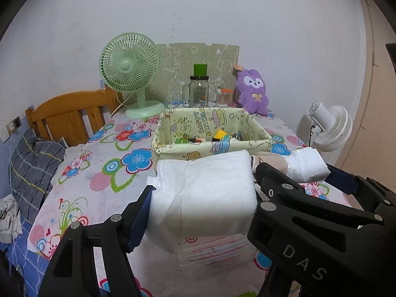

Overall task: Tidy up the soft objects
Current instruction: 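Lift the white cloth with the left tool while the right tool lifts the wrapped roll, then carry the white cloth over the box while the right tool carries the wrapped roll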

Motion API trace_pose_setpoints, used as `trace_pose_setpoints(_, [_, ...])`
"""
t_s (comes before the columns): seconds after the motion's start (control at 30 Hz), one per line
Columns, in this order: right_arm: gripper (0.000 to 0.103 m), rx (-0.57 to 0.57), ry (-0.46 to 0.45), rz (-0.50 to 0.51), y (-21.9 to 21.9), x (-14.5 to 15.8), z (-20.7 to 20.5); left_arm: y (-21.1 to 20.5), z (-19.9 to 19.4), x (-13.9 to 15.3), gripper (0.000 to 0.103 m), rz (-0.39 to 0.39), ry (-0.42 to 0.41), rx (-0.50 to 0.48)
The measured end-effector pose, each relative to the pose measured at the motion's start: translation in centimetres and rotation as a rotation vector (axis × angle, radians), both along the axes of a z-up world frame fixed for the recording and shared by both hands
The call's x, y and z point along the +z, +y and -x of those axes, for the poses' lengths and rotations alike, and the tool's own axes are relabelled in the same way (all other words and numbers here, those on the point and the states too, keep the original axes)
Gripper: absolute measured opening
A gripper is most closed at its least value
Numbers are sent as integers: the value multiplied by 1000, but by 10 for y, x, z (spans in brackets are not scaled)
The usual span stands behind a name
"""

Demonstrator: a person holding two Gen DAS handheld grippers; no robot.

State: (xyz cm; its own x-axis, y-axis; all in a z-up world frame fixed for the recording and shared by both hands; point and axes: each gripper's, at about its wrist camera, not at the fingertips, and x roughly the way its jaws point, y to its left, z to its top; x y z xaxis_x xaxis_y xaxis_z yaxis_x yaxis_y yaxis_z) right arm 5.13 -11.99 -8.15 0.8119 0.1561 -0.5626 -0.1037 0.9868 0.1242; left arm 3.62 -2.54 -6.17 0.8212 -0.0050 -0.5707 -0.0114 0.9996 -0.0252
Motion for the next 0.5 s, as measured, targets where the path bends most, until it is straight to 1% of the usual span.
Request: trace_pose_setpoints(0.5, [84, -12, -33, 4, -4, 27, -5, -3, -7, 23, 75, 6, -35, -12])
